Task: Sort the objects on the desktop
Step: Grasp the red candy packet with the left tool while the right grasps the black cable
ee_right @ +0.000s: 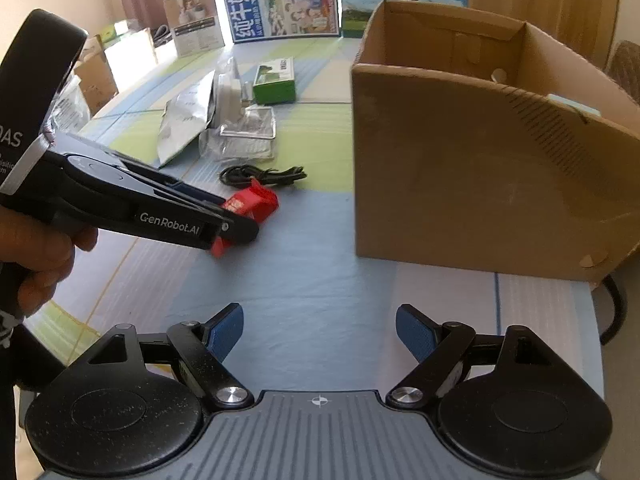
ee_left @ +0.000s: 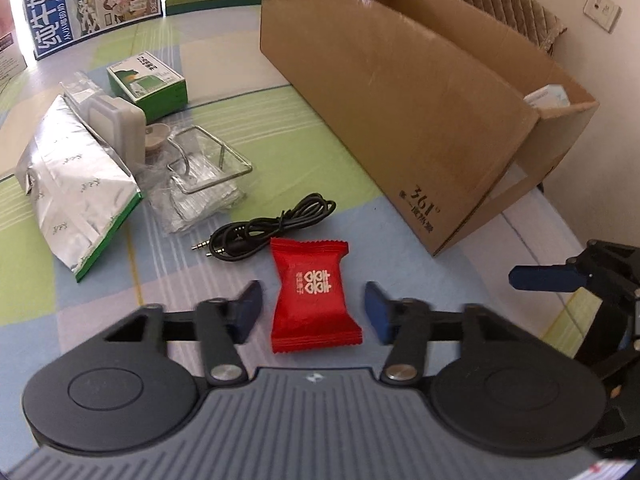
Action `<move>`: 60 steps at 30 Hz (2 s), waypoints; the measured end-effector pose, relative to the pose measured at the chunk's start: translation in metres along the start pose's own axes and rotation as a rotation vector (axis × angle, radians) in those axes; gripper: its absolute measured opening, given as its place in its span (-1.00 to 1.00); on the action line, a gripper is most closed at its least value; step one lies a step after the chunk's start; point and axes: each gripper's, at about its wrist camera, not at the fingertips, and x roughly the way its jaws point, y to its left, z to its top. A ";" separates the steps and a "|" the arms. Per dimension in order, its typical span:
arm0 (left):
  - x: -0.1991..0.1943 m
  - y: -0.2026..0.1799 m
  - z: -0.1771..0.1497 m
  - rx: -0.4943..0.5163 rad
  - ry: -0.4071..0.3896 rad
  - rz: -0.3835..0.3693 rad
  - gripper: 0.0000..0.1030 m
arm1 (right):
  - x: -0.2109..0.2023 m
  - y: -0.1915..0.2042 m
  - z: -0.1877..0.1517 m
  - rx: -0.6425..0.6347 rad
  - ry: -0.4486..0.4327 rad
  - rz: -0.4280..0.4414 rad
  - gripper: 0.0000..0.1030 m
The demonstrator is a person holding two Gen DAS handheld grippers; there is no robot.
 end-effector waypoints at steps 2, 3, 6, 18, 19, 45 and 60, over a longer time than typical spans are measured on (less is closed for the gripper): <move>0.000 0.001 -0.003 0.023 -0.004 0.013 -0.49 | 0.002 0.004 0.000 -0.017 0.004 0.012 0.57; -0.002 0.002 -0.005 0.030 -0.002 0.016 -0.54 | 0.002 0.008 0.001 -0.029 0.005 0.019 0.57; -0.012 0.013 -0.013 0.043 0.002 0.057 -0.56 | 0.005 0.022 0.005 -0.102 0.003 0.052 0.57; -0.051 0.093 -0.050 -0.036 0.003 0.193 -0.56 | 0.048 0.089 0.060 -0.494 -0.018 -0.004 0.17; -0.053 0.097 -0.051 -0.037 0.000 0.198 -0.56 | 0.055 0.091 0.066 -0.512 -0.007 -0.019 0.15; -0.063 0.114 -0.070 -0.079 -0.051 0.148 -0.13 | 0.070 0.077 0.081 -0.171 0.190 0.141 -0.82; -0.057 0.112 -0.065 -0.064 -0.059 0.158 -0.12 | 0.072 0.102 0.049 -0.358 0.031 0.109 -0.52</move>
